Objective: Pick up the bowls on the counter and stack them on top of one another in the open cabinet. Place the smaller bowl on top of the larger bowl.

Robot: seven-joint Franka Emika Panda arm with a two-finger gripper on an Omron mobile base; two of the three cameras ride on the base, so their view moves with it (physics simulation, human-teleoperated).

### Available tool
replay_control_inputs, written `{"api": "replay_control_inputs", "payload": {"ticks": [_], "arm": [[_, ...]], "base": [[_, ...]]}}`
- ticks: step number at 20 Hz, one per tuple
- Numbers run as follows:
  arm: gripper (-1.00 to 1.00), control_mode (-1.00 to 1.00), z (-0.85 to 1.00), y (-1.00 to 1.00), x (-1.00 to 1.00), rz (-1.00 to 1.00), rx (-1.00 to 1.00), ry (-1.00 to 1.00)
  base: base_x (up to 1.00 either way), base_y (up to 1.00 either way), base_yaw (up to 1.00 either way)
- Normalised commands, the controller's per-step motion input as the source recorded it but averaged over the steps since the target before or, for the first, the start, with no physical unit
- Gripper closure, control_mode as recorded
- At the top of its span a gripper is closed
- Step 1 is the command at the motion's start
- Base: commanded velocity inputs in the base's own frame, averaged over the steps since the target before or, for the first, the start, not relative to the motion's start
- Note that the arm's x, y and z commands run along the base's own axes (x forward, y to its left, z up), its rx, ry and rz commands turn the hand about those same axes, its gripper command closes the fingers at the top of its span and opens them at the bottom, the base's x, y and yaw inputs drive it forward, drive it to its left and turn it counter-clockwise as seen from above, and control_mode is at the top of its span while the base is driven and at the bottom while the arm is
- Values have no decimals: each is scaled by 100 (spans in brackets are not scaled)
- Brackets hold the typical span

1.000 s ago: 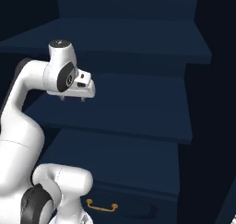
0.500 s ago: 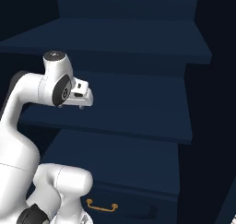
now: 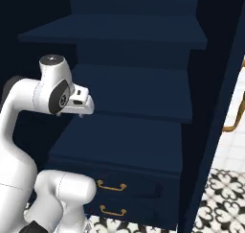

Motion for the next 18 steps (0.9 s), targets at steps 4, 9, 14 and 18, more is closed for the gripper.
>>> {"api": "replay_control_inputs", "payload": {"ticks": [4, 9, 14, 18], "arm": [[-100, 100, 0, 0, 0, 0, 0, 0], [-100, 100, 0, 0, 0, 0, 0, 0], [-100, 100, 0, 0, 0, 0, 0, 0], [-100, 100, 0, 0, 0, 0, 0, 0]], "base": [[-100, -44, -5], [-98, -31, -38], [-67, 7, -81], [-63, 24, -88]]}}
